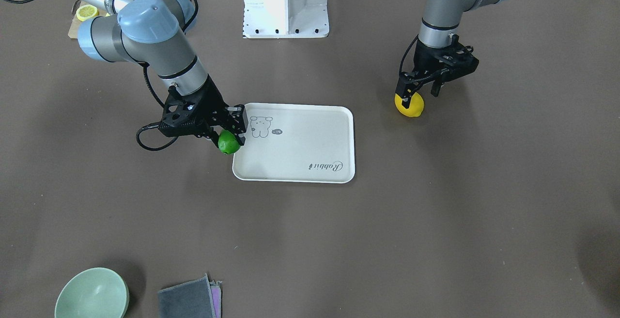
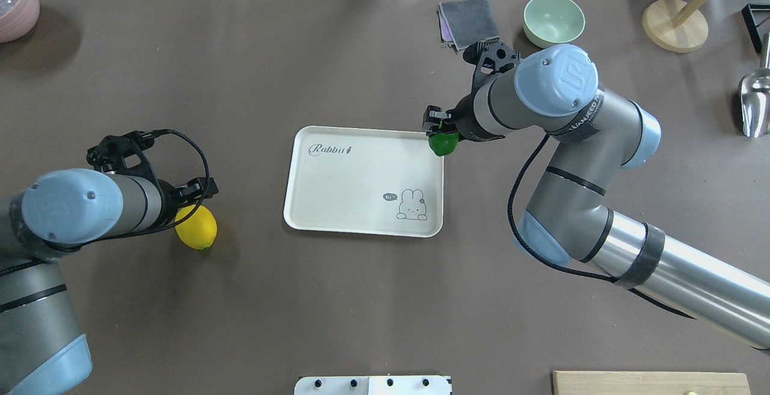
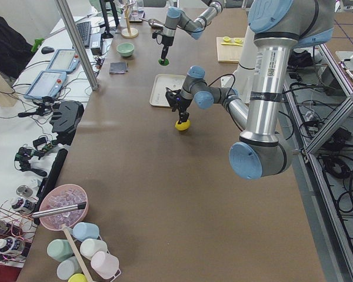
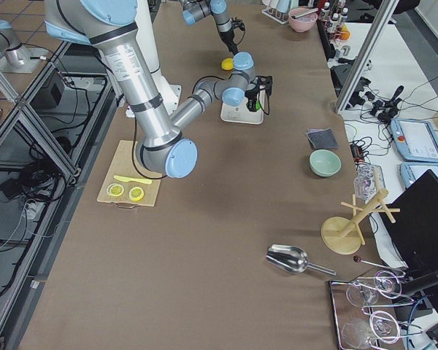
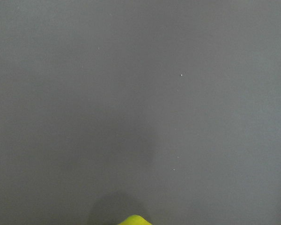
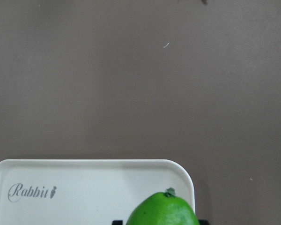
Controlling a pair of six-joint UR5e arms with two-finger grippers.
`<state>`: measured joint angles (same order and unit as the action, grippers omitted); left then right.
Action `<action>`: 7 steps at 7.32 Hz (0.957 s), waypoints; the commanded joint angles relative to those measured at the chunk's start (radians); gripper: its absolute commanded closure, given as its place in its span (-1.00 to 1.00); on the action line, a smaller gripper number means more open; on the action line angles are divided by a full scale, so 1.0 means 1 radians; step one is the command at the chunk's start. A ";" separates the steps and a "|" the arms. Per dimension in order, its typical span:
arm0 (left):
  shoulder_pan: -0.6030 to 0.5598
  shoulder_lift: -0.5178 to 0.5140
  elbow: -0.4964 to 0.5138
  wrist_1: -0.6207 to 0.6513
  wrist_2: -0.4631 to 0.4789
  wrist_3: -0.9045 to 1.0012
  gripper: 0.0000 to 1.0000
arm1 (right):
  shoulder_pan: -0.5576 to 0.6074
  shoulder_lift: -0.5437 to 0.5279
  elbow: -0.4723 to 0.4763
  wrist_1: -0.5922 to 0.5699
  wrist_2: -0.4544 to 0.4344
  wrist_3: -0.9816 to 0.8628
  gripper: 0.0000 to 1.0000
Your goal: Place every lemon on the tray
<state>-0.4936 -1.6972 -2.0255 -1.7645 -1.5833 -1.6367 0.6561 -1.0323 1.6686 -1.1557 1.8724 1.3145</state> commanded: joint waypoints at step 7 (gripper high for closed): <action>0.079 -0.009 0.065 0.011 0.026 -0.031 -0.15 | -0.104 0.043 -0.033 0.005 -0.127 0.042 1.00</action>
<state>-0.4143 -1.6996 -1.9719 -1.7509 -1.5570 -1.6681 0.5681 -0.9909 1.6369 -1.1505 1.7649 1.3547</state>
